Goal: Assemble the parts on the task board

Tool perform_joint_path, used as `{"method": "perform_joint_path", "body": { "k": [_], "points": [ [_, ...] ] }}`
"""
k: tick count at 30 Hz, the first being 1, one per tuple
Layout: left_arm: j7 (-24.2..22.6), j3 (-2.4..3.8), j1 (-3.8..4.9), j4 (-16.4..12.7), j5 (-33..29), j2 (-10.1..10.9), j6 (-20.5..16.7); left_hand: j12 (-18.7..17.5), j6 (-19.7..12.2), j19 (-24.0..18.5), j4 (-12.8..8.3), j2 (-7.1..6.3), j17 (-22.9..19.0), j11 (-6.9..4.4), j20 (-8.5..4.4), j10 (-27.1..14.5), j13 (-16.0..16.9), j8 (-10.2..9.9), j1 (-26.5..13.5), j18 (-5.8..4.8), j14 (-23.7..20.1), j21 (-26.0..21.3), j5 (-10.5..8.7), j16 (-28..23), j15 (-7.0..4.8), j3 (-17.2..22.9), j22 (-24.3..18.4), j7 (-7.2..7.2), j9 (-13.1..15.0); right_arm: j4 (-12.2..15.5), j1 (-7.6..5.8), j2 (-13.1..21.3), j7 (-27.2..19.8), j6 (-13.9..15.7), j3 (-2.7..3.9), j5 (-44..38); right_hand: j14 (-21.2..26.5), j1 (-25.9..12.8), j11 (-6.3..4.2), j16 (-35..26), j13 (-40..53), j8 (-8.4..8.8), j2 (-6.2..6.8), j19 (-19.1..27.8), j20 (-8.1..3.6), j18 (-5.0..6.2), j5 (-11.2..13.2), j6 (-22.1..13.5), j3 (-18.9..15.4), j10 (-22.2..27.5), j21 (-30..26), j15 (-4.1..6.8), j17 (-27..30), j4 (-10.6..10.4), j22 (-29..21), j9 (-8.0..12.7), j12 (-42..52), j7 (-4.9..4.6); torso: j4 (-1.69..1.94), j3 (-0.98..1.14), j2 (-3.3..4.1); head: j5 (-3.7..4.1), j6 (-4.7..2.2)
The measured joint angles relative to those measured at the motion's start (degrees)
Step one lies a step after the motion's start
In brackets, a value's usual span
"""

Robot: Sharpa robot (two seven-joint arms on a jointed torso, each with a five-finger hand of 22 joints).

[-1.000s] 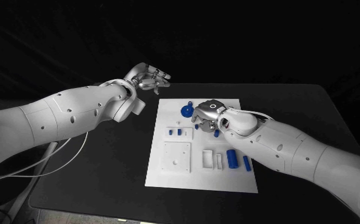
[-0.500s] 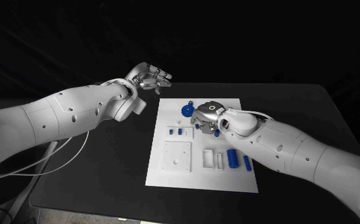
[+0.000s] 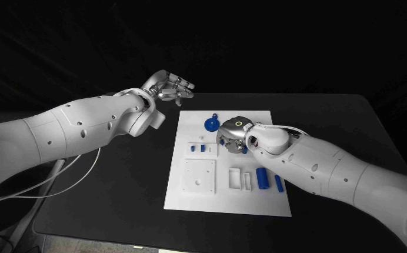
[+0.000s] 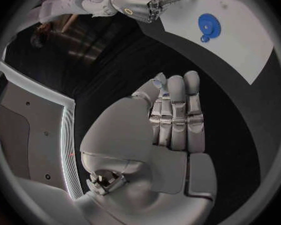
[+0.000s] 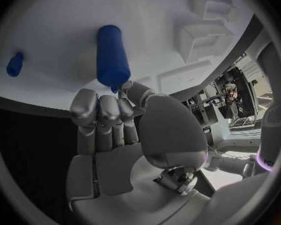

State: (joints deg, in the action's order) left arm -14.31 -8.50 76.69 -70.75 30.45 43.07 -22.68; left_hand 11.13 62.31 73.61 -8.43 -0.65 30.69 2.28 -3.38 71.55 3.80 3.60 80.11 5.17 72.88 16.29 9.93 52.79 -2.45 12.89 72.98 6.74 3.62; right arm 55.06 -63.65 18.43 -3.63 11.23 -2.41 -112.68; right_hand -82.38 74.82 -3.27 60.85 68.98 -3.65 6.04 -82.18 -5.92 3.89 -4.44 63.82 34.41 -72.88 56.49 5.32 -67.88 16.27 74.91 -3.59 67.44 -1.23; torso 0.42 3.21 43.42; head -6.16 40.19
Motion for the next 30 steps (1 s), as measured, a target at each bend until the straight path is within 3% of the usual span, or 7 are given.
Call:
{"method": "perform_joint_path", "body": {
  "k": [15, 23, 26, 30],
  "points": [
    [0.05, 0.00, 0.00, 0.09, -0.01, 0.00, 0.17, 0.00, -0.20, 0.00, 0.34, 0.00, -0.01, 0.21, 0.00, -0.21, 0.00, 0.00, 0.00, 0.00, 0.00, 0.00, 0.00, 0.00, 0.00, -0.01, 0.07, 0.20, 0.00, -0.43, -0.08, -0.28, 1.81, 0.58, -0.08, -2.06, 0.00, 0.00, 0.00, 0.00, -0.31, 0.00, 0.00, 0.00, 0.00, 0.01, 0.00, 0.06, 0.32, 0.00, 0.00, 0.00, 0.07, 0.01, 0.00, 0.01, 0.00, -0.05, 0.04, 0.06, -0.03, 0.05, 0.01],
    [0.10, -0.01, 0.00, 0.11, -0.01, -0.03, 0.28, 0.00, -0.41, 0.42, 0.49, 0.00, 0.04, 0.00, 0.00, -0.41, 0.00, 0.00, 0.00, 0.02, 0.00, -0.23, 0.00, 0.00, 0.00, -0.17, 0.12, 0.00, 0.00, -0.60, -0.05, -0.29, 3.00, 1.00, -0.11, -2.82, 0.00, 0.55, 0.00, 0.00, -0.39, 0.00, 0.55, 0.00, 0.00, 0.02, 0.00, -3.65, 0.32, 0.00, 0.00, 0.00, 0.17, 0.01, 0.00, -0.01, 0.00, 1.38, -0.02, 0.08, -0.04, 0.13, -0.08],
    [0.13, -0.01, 0.00, 0.11, -0.02, -0.04, 0.32, 0.00, -0.41, 0.42, 0.49, 0.00, 0.04, 0.00, 0.00, -0.41, 0.00, 0.00, 0.00, 0.03, 0.00, -0.23, 0.00, 0.00, 0.00, -0.16, 0.12, 0.00, 0.00, -0.61, -0.05, -0.26, 3.27, 1.12, -0.11, -2.98, 0.00, 0.53, 0.00, 0.00, -0.39, 0.00, 0.53, 0.00, 0.00, 0.02, 0.00, -3.64, 0.32, 0.00, 0.00, 0.00, 0.17, 0.01, -0.01, -0.01, 0.00, 1.37, -0.02, 0.08, -0.04, 0.18, -0.08],
    [0.18, -0.01, 0.00, 0.11, -0.02, -0.04, 0.36, 0.00, -0.61, 0.42, 0.49, 0.00, 0.03, 0.20, 0.00, -0.61, 0.00, 0.00, 0.00, 0.02, 0.00, -0.23, 0.00, 0.00, 0.00, -0.16, 0.12, 0.20, 0.00, -0.59, -0.04, -0.25, 3.50, 1.31, -0.12, -3.07, 0.00, 0.53, 0.00, 0.00, -0.39, 0.00, 0.53, 0.00, 0.00, 0.02, 0.36, -1.06, 0.32, 0.00, 0.00, 0.00, 0.22, 0.01, 0.01, 0.00, 0.00, 0.22, -0.02, 0.08, -0.04, 0.23, -0.04]
  ]
}}
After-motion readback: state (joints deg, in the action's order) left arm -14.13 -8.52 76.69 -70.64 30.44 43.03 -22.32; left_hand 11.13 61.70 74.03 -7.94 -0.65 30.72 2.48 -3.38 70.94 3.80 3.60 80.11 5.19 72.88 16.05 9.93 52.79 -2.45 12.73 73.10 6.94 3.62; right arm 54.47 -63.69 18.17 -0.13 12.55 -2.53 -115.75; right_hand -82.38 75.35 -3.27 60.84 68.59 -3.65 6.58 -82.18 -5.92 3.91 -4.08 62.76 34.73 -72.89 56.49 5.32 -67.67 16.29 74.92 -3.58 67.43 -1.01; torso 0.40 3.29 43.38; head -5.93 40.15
